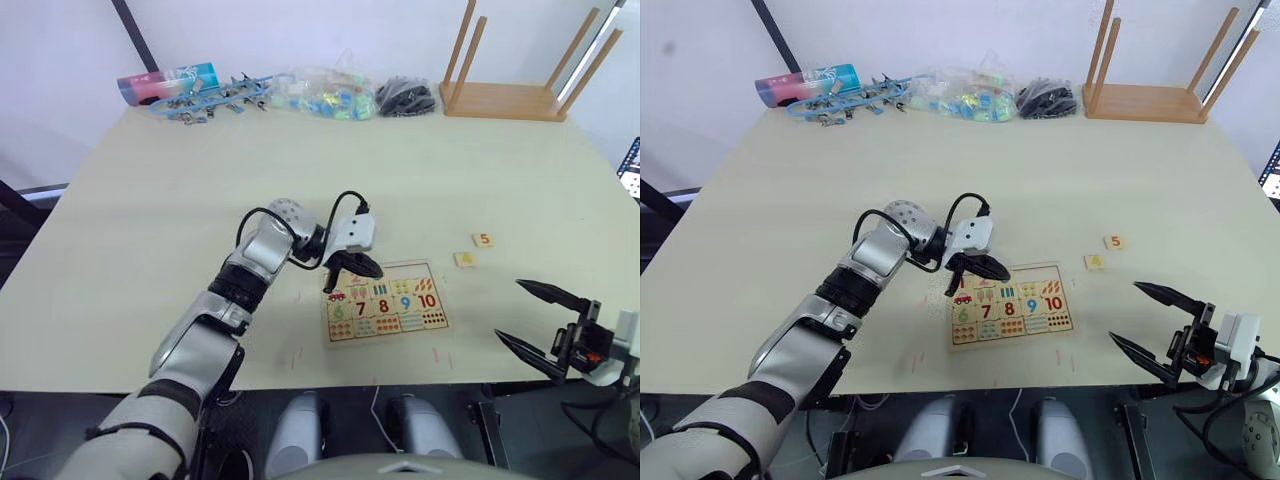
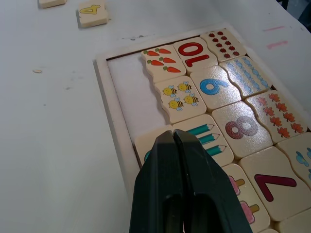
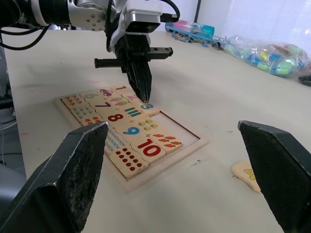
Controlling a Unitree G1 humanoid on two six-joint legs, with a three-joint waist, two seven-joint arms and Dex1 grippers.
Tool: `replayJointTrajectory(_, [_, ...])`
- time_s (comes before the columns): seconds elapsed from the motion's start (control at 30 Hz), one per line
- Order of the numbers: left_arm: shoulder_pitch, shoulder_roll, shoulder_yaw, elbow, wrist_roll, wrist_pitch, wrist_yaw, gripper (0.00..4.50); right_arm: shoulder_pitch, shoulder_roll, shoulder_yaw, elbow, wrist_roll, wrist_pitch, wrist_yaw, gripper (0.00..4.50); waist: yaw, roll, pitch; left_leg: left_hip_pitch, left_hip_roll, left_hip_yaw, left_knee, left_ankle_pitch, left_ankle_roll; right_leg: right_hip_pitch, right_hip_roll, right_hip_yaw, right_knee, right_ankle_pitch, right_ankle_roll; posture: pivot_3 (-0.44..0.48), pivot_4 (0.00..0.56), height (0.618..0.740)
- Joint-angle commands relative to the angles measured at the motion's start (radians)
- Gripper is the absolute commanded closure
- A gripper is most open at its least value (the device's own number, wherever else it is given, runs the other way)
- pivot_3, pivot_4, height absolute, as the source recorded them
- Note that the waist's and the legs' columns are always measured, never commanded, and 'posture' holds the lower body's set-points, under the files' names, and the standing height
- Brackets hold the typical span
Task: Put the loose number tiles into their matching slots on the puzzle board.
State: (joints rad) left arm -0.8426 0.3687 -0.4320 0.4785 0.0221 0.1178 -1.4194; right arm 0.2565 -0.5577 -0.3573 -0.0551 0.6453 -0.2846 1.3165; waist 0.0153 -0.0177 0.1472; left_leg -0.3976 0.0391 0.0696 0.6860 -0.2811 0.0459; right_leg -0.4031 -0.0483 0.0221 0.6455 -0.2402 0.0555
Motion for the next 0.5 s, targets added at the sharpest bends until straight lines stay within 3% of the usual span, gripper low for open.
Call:
replayJointTrajectory(0.03, [0.007,0.002,-0.009,-0.032,0.017,0.004,0.017,4.45,-0.001,-0.012,-0.018,-0.009,0.008,-0.004,0.001,0.00,-0.001,0.000,0.000,0.000,0.000,0.000,0.000,0.000,0.000,0.000,0.000,0.000,0.000,0.000,0.000,0.000,0.150,0.737])
replayJointTrajectory(0.3, [0.059,0.016,-0.036,-0.046,0.052,0.011,0.033,4.45,-0.001,-0.012,-0.016,-0.009,0.007,-0.003,0.001,0.00,-0.001,0.000,0.000,0.000,0.000,-0.001,0.000,0.000,0.000,0.000,0.000,0.000,0.000,0.000,0.000,0.000,0.150,0.737])
replayJointTrajectory(0.5, [0.075,0.010,0.031,-0.106,-0.020,0.076,0.057,4.45,-0.011,-0.015,-0.017,0.001,0.006,-0.001,0.004,0.00,-0.001,0.000,-0.001,0.001,0.000,-0.002,0.000,0.000,0.000,0.000,0.000,0.000,0.000,0.000,0.000,0.000,0.150,0.737])
